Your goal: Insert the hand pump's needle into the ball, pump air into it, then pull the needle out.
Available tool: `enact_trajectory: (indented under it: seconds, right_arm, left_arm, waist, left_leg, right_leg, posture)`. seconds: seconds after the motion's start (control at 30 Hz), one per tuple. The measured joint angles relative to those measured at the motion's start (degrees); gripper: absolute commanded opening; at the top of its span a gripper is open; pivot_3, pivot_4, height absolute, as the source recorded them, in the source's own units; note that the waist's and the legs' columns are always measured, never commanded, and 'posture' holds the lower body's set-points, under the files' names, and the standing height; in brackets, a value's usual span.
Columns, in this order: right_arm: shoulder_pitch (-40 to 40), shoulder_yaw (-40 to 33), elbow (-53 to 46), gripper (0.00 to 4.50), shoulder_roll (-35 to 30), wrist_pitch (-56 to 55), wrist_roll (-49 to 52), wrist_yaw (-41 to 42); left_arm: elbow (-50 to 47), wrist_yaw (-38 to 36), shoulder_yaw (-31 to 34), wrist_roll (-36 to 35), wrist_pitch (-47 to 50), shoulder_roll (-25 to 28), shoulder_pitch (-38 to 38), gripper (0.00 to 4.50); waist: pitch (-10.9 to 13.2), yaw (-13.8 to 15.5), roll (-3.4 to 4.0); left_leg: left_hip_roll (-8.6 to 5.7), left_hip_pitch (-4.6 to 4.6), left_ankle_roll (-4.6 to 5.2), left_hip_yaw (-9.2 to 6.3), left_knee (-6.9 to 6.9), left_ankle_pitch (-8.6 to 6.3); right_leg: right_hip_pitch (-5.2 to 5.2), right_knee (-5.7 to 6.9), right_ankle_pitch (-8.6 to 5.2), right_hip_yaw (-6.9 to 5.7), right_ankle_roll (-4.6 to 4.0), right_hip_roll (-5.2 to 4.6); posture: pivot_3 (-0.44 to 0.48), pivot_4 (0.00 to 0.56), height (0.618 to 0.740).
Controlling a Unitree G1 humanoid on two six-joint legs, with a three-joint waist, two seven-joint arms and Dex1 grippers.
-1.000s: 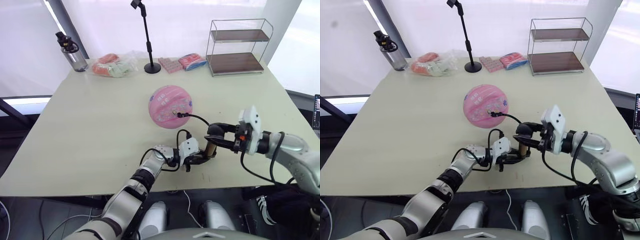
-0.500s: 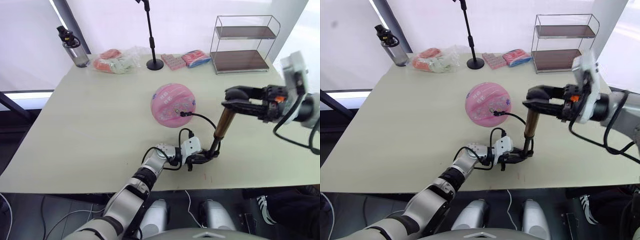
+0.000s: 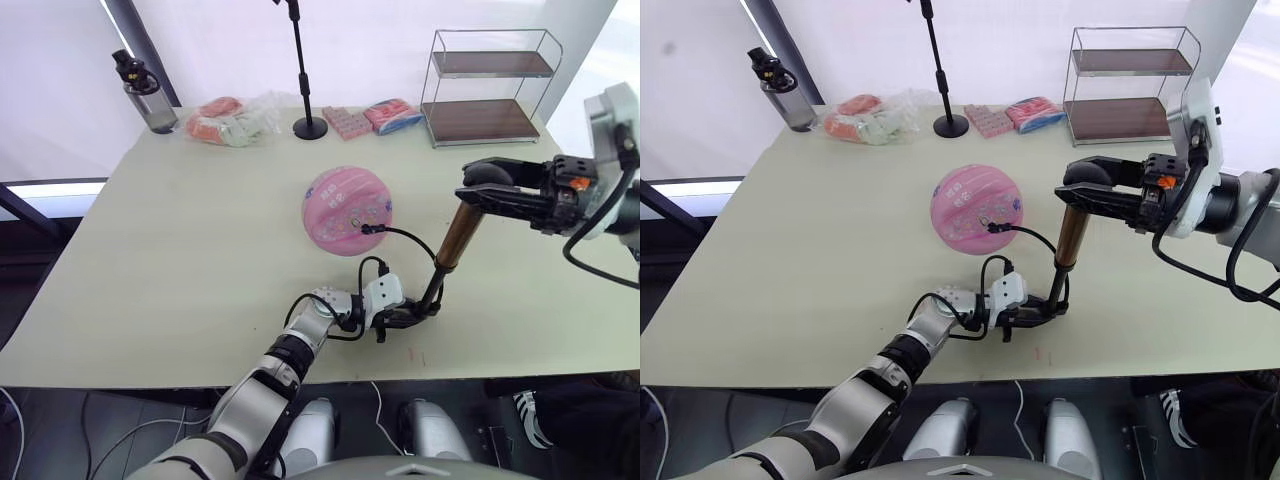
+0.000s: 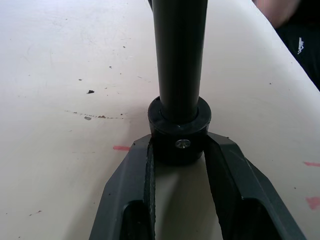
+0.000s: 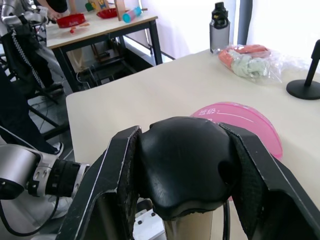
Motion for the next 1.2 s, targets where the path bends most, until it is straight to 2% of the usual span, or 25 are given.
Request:
enact_trajectory:
  seconds: [0.2, 0.47, 0.7, 0.9, 1.2]
  right_arm:
    - [6.2, 3.4, -0.9, 1.88, 2.8, -4.9, -5.9, 1.5]
    - [13.5, 12.2, 1.2, 1.88, 6.6, -15.9, -18.7, 5.6]
    - [17.2, 17.1, 3.9, 1.88, 8.9, -23.6, -26.8, 6.9]
    - [16.5, 16.7, 3.9, 1.88, 8.9, -24.5, -27.1, 8.1]
    - [8.8, 10.7, 3.6, 1.88, 4.4, -13.1, -17.1, 8.8]
  left_arm:
    - [0.2, 0.4, 0.0, 0.1, 0.0, 0.1, 0.1, 1.09]
    - [0.3, 0.7, -0.2, 0.2, 0.0, 0.2, 0.2, 1.09]
    - [0.4, 0.9, -0.5, 0.5, 0.0, 0.2, 0.2, 1.09]
    - [0.4, 0.9, -0.5, 0.6, 0.0, 0.2, 0.2, 1.09]
    - [0.1, 0.3, -0.2, -0.1, -0.1, -0.1, -0.1, 1.09]
  waist:
    - [-0.1, -0.1, 0.0]
    - [-0.3, -0.1, -0.06]
    - [-0.5, -0.1, -0.04]
    - [-0.5, -0.1, -0.03]
    - [0.0, 0.0, 0.16]
  left_leg:
    - [0.03, 0.14, 0.0, 0.0, 0.0, 0.0]
    - [0.03, 0.18, -0.01, 0.0, -0.01, 0.0]
    - [0.04, 0.23, -0.01, -0.01, -0.01, -0.01]
    - [0.04, 0.22, -0.01, -0.04, -0.01, -0.01]
    - [-0.05, 0.05, -0.01, -0.05, 0.0, 0.0]
  right_leg:
    - [0.12, 0.0, 0.0, -0.01, 0.01, 0.01]
    - [0.14, 0.0, 0.0, -0.01, 0.02, 0.01]
    - [0.21, 0.0, 0.0, -0.01, 0.01, 0.01]
    - [0.22, 0.0, 0.0, -0.04, 0.01, 0.01]
    - [0.1, -0.05, 0.0, -0.03, 0.02, -0.04]
  posture:
    - [0.0, 0.15, 0.731]
    - [0.0, 0.15, 0.731]
    - [0.0, 0.15, 0.731]
    - [0.0, 0.15, 0.731]
    - [0.0, 0.15, 0.731]
